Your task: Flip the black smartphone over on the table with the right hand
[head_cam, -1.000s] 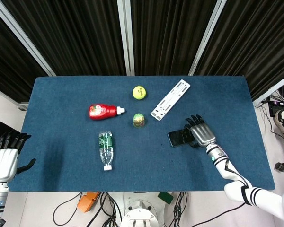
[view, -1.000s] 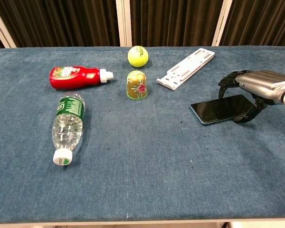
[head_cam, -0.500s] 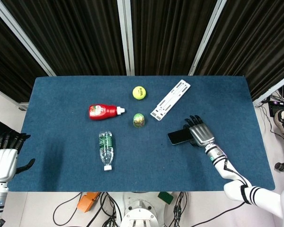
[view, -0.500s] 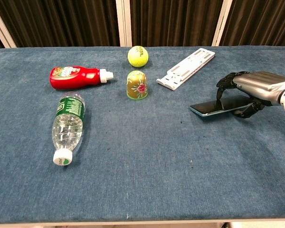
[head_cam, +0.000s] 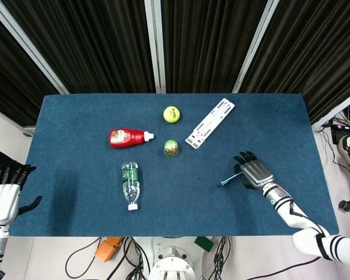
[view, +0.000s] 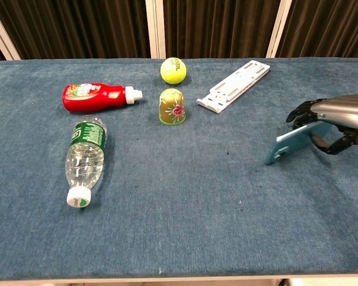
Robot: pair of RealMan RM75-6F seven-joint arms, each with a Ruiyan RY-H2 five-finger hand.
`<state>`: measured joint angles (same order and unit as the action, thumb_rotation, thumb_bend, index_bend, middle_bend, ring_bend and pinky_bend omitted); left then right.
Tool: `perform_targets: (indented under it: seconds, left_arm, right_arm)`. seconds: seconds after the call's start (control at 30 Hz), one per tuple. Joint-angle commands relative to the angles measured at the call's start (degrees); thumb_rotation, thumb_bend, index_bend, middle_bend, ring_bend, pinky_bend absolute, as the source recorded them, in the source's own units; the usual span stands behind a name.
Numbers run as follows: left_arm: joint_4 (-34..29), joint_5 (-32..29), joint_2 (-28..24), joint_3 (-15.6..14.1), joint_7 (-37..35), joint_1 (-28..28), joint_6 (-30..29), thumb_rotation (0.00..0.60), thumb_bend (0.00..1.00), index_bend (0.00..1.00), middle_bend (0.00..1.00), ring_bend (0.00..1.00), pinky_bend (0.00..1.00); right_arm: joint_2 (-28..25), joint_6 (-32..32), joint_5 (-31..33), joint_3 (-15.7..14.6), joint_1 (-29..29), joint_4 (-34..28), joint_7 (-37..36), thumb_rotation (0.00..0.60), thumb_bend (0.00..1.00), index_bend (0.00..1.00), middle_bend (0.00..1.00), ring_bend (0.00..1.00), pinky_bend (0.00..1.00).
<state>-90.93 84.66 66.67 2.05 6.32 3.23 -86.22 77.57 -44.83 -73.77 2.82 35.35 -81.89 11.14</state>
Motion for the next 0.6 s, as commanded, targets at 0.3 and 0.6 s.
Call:
perform_targets:
  seconds: [0.3,0.6]
  left_arm:
    - [-0.13,-0.03,-0.21,-0.07,-0.14,-0.28,-0.33,0.600,0.22,0.19,0.16,0.05,0.00]
    - [-0.23,0.26,-0.26,-0.01,-0.08,-0.08,-0.21,0.600,0.22,0.19,0.16,0.05,0.00]
  right_arm:
    - [2.74,1.75,4.41,0.92,2.95,1.63,6.32,0.600,0.82,0.12,0.16,0.00,0.10]
    - [5.32,1.05,5.20,1.54,4.45,3.81,8.07,0.600,0.82,0.00,0.09,0.00,0.07]
